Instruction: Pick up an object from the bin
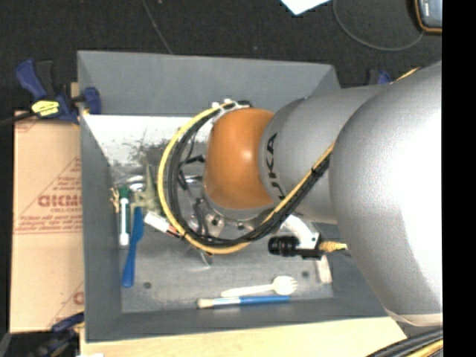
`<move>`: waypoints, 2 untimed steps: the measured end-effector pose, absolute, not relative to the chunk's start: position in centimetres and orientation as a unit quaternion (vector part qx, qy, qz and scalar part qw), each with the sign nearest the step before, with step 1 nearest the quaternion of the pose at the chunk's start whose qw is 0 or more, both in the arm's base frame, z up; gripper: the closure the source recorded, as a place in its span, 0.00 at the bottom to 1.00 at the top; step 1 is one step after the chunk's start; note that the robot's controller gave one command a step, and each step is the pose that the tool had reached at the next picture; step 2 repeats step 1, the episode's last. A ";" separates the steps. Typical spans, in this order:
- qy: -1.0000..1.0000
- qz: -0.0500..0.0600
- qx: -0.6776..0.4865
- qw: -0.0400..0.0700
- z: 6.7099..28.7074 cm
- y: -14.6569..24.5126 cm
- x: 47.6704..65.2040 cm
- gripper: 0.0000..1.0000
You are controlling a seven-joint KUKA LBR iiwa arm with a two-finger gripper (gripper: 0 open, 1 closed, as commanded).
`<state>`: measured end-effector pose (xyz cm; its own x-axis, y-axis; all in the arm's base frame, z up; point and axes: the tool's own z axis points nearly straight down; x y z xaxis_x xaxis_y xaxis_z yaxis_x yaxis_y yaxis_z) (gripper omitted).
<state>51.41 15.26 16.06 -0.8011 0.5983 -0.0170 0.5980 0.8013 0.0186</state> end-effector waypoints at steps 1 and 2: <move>0.950 0.005 0.313 0.010 18.0 15.2 51.4 1.00; 0.950 0.005 0.313 0.010 18.0 15.2 51.4 1.00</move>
Offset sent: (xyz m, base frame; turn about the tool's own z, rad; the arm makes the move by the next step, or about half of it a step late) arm -0.0006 -0.0003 0.0183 -0.0014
